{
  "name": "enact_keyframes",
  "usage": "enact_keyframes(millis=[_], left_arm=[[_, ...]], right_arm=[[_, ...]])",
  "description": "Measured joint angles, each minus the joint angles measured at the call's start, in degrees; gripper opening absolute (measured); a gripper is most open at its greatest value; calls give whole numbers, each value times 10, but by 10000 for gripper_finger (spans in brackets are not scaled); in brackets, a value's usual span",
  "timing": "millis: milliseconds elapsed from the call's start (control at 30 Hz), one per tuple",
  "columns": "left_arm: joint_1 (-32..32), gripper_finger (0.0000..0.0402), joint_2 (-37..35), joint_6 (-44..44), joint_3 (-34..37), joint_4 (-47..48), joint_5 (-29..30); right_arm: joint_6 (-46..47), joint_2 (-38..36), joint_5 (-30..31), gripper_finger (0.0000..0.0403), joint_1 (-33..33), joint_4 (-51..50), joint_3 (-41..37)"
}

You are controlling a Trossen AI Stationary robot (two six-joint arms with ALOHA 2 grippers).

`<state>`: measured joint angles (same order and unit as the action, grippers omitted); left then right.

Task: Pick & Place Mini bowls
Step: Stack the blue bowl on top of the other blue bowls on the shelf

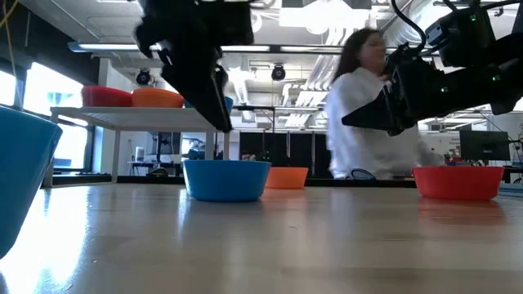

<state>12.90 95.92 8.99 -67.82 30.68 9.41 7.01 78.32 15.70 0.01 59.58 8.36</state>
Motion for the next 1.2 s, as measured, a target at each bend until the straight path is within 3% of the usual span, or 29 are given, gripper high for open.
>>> enact_keyframes(millis=[367,800,1000,1200], left_arm=[[-1,149,69,12,-7,11,-9],[-1,8,88,-3,-12,20,2],[-9,4,47,-45,-92,88,-1],[-60,3,7,-91,-214,166,-1]], right_arm=[[0,0,-5,3,0,-2,0],[0,0,-5,1,0,-2,0],[0,0,-5,1,0,-4,0],[0,0,-5,2,0,-6,0]])
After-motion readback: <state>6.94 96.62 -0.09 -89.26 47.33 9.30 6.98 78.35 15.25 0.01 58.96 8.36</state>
